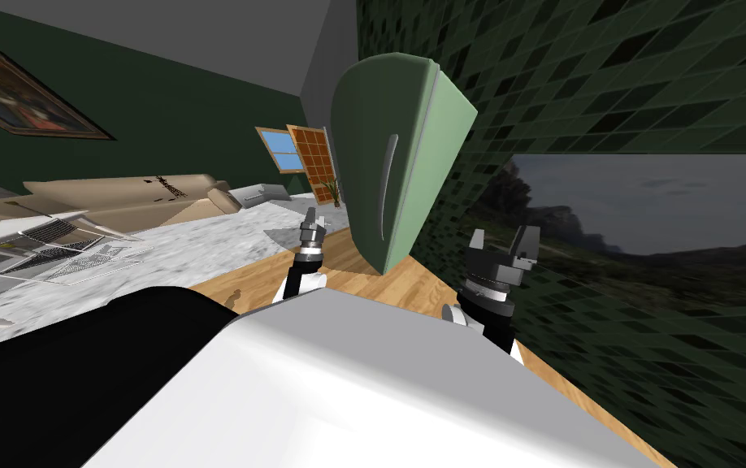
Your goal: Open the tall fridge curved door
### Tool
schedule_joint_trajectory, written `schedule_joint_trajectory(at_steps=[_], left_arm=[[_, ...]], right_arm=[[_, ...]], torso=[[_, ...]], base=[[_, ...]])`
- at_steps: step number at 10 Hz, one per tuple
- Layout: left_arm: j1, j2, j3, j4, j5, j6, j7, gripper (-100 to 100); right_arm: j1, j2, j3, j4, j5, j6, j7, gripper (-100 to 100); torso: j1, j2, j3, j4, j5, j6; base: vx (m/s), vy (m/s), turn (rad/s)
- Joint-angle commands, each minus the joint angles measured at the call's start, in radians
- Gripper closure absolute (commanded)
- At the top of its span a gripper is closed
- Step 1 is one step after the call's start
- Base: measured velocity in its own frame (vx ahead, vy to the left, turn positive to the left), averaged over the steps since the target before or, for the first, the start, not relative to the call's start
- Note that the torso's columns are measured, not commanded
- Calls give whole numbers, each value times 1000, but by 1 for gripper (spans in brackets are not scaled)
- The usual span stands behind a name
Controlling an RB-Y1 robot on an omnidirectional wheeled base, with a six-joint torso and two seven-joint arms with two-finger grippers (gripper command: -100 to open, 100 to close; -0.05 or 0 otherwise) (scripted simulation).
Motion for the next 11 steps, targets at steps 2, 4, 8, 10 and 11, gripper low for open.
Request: schedule_joint_trajectory(at_steps=[2,4,8,10,11], left_arm=[[0,0,0,0,0,0,0,0],[0,0,0,0,0,0,0,0],[0,0,0,0,0,0,0,0],[-3,39,4,8,-7,10,-5,-100],[-5,52,6,13,-11,16,-9,-100]], right_arm=[[0,0,0,0,0,0,0,0],[0,0,0,0,0,0,0,0],[0,0,0,0,0,0,0,0],[0,0,0,0,0,0,0,0],[0,0,0,0,0,0,0,0]], torso=[[0,104,-209,105,0,0],[0,248,-497,248,0,0],[0,544,-1087,544,0,0],[0,691,-1382,691,0,0],[-1,724,-1452,724,0,0]], base=[[0,0,0],[0,0,0],[0,0,0],[15,-15,-5],[41,-68,-10]])
